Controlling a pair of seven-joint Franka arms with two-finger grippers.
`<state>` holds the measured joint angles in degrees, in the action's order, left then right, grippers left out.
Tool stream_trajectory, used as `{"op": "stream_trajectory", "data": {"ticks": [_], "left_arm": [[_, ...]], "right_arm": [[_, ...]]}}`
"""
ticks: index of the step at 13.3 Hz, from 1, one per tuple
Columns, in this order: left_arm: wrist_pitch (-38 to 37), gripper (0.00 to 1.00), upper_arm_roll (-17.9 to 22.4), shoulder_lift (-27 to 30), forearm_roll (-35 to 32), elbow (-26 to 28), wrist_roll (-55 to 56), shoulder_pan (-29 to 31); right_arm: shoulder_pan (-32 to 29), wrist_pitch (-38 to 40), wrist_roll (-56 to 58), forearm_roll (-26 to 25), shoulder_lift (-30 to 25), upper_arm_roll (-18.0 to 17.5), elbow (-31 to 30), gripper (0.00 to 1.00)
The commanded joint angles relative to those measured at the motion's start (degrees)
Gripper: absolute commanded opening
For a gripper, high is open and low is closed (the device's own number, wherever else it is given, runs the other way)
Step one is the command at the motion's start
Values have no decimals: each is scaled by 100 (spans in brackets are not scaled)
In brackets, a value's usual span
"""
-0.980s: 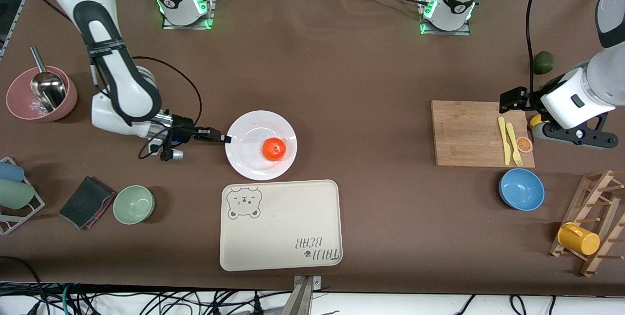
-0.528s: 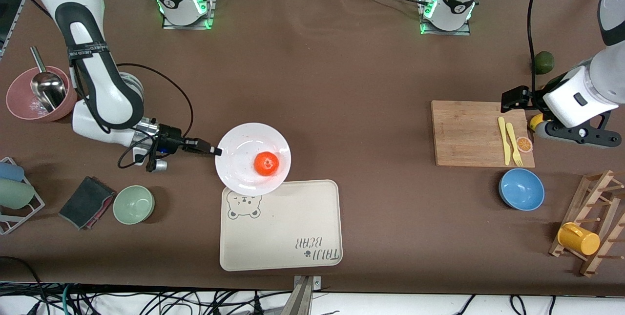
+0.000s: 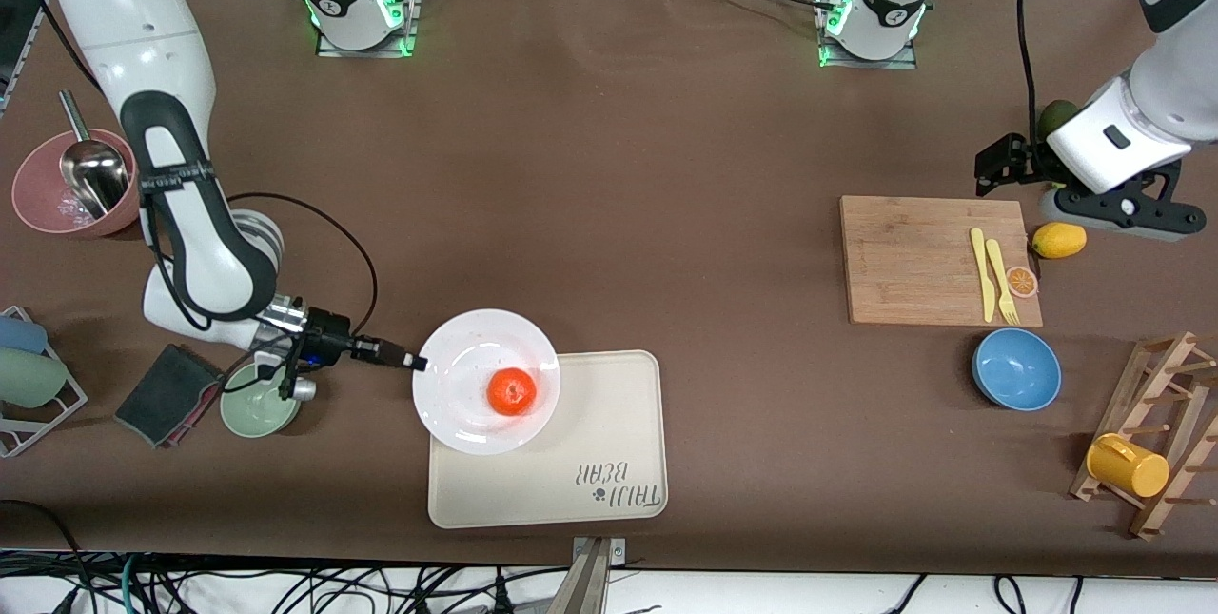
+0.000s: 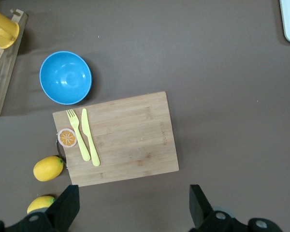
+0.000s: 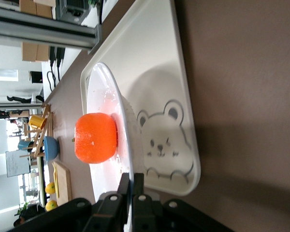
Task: Place orange and plate with both arms
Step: 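Slide the plate with the right gripper onto the bear tray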
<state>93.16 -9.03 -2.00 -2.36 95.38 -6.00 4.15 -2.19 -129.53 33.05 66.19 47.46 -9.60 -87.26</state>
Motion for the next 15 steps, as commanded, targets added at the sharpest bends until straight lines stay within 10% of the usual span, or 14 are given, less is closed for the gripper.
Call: {"op": "stream_trajectory", "data": {"ticks": [1,13,14,15], "left_arm": [[89,100,68,69,113,95,-147,-28],[-123,100,77,86,104,95,-200,77],[-122,100,77,94,104,95,-191,77],[-122,100,68,94,104,95,-191,77]], "right_arm": [[17,-107,53,105,517,-78,727,0],[465,-829,-281,87,1160,-78,1440,0],[465,-829,-247,78,1151,-69,1440,19],[465,-829,-185,61,1134,-69,1432,99]]}}
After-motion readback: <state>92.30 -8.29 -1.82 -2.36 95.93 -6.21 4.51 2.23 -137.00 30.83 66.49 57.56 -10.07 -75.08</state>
